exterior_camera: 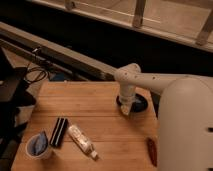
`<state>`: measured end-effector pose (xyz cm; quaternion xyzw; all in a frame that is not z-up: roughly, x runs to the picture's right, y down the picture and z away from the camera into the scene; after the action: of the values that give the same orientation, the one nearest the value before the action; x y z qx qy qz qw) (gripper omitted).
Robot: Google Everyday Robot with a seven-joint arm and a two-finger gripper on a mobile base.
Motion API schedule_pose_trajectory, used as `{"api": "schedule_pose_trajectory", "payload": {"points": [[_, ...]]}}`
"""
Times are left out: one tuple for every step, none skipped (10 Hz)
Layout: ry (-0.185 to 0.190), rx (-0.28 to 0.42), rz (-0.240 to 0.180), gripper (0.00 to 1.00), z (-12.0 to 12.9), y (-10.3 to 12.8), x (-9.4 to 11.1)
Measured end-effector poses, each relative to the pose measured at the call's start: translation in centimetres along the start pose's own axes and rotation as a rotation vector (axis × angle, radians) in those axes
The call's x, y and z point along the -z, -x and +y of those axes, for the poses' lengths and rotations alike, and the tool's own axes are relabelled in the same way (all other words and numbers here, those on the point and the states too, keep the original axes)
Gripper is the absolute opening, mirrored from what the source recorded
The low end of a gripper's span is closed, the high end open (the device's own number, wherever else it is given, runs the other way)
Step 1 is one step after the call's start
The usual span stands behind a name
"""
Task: Drag the ceramic bowl in a circle
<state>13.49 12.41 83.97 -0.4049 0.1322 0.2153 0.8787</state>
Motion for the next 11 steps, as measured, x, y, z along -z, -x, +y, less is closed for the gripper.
{"api": "schedule_pose_trajectory", "payload": {"points": [[-0.011, -0.008, -0.007, 0.11, -1.5, 1.2, 0.1], [-0.020, -0.011, -0.018, 0.11, -2.6, 2.4, 0.2], [-0.027, -0.008, -0.038, 0.11, -3.5, 3.9, 0.3], [-0.029, -0.003, -0.053, 0.11, -3.7, 4.7, 0.4], [-0.030, 0.017, -0.076, 0.11, -3.4, 6.1, 0.5], [-0.029, 0.050, -0.103, 0.11, -2.5, 7.7, 0.7], [-0.025, 0.109, -0.131, 0.11, -0.6, 9.5, 1.1], [-0.023, 0.143, -0.145, 0.11, 0.8, 10.1, 1.4], [-0.019, 0.178, -0.155, 0.11, 2.7, 10.0, 1.6], [-0.012, 0.213, -0.167, 0.11, 5.2, 9.3, 1.9], [-0.006, 0.230, -0.172, 0.11, 6.7, 8.3, 2.0]]}}
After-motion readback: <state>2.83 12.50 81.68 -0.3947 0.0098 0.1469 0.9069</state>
